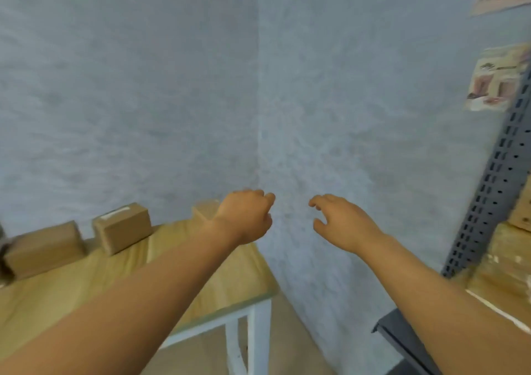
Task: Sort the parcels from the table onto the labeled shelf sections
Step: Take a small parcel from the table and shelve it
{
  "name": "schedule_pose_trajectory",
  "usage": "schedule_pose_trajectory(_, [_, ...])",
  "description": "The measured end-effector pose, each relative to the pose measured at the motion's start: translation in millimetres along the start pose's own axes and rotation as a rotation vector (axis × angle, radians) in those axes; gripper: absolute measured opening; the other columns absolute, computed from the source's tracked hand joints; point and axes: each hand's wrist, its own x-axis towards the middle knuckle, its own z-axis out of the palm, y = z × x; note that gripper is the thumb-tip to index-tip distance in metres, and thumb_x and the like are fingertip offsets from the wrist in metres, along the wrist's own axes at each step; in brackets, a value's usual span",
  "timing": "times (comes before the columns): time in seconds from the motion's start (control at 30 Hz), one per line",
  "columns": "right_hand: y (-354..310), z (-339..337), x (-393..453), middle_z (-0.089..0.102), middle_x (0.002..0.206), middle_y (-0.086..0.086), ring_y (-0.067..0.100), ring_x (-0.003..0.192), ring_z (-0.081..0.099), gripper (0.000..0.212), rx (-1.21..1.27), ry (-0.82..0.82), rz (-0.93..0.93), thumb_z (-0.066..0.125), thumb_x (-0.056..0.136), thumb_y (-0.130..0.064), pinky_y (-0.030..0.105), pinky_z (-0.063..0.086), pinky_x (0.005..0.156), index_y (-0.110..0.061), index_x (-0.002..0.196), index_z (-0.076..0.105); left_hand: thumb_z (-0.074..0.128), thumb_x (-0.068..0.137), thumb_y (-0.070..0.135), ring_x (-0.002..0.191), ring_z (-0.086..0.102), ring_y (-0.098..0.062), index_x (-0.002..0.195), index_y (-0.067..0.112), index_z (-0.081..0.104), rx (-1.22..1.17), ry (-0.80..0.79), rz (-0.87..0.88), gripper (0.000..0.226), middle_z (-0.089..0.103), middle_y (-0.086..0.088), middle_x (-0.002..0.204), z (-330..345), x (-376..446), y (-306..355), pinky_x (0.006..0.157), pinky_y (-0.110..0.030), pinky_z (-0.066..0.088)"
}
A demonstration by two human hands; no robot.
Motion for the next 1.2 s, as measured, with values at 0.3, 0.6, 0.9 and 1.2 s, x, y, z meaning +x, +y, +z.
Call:
schedule_pose_trajectory(0.3, [-110.6,46.8,0.7,0.054,0.128,0.005,0.026,0.116,0.053,0.044,-0.027,-0.059,-0.111,0.051,0.096,-0.029,0.035,0.046,0.092,-0.02,0.139,0.045,0.044,0.096,0.029,0.107,0.06,-0.03,0.125,0.015,0.052,0.129,-0.077,-0.154,0.033,0.061,-0.007,0.118,4.3,-120.0,-112.1,0.075,-0.035,0.044])
schedule_pose_trajectory(0.6, [-263.9,80.0,9.3,0.053,0.135,0.004,0.026,0.12,0.053,0.048,0.015,-0.084,-0.172,0.056,0.092,-0.03,0.035,0.046,0.093,-0.02,0.139,0.047,0.043,0.096,0.03,0.098,0.062,-0.027,0.12,0.017,0.052,0.133,-0.177,-0.28,0.029,0.063,-0.005,0.111,12.6,-255.4,-230.6,0.064,-0.031,0.038])
schedule_pose_trajectory(0.9, [-422.9,138.6,38.9,0.053,0.135,0.003,0.026,0.12,0.054,0.046,0.03,-0.176,-0.35,0.054,0.092,-0.034,0.035,0.048,0.087,-0.022,0.137,0.048,0.044,0.096,0.032,0.104,0.06,-0.027,0.126,0.017,0.052,0.143,-0.226,-0.5,0.034,0.061,-0.006,0.119,22.9,-385.9,-338.9,0.071,-0.033,0.041])
schedule_pose_trajectory(1.2, [-504.3,188.2,112.8,0.051,0.14,-0.002,0.021,0.124,0.052,0.048,0.166,-0.24,-0.49,0.054,0.094,-0.035,0.036,0.049,0.093,-0.025,0.141,0.045,0.044,0.096,0.034,0.11,0.059,-0.027,0.13,0.019,0.05,0.126,-0.271,-0.73,0.037,0.06,-0.005,0.124,49.2,-418.9,-423.5,0.086,-0.038,0.05])
